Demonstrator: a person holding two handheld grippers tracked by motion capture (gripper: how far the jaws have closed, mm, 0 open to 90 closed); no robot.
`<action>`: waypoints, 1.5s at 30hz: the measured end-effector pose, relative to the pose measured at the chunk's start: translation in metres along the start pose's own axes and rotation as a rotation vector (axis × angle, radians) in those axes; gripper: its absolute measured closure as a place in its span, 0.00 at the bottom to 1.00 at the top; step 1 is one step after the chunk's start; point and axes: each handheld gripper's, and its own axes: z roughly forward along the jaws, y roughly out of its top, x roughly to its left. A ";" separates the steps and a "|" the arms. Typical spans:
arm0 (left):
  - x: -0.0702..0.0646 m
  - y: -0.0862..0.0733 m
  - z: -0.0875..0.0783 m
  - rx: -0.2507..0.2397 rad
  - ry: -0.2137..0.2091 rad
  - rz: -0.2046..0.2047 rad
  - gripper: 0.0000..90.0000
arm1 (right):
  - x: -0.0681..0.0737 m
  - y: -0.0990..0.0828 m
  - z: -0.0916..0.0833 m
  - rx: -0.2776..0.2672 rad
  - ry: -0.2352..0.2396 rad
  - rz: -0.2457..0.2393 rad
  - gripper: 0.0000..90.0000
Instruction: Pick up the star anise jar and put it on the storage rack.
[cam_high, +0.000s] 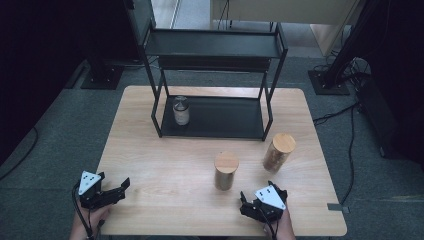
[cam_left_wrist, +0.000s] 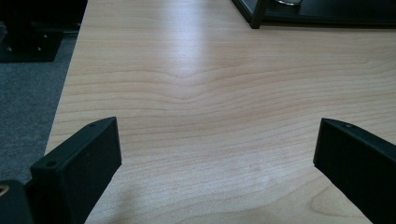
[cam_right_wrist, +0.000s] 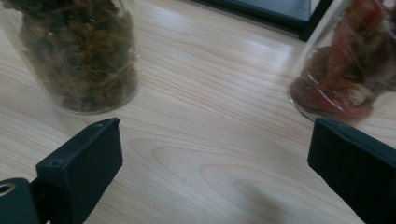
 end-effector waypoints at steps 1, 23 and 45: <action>0.000 0.000 0.000 0.000 0.000 0.000 0.01 | 0.002 0.001 0.000 0.001 0.004 0.002 0.03; 0.000 0.000 0.000 0.000 -0.002 0.001 0.01 | 0.020 0.010 0.009 0.006 0.063 0.012 0.03; 0.000 0.000 0.000 -0.002 -0.005 -0.001 0.01 | 0.041 0.023 0.021 -0.002 0.151 0.020 0.03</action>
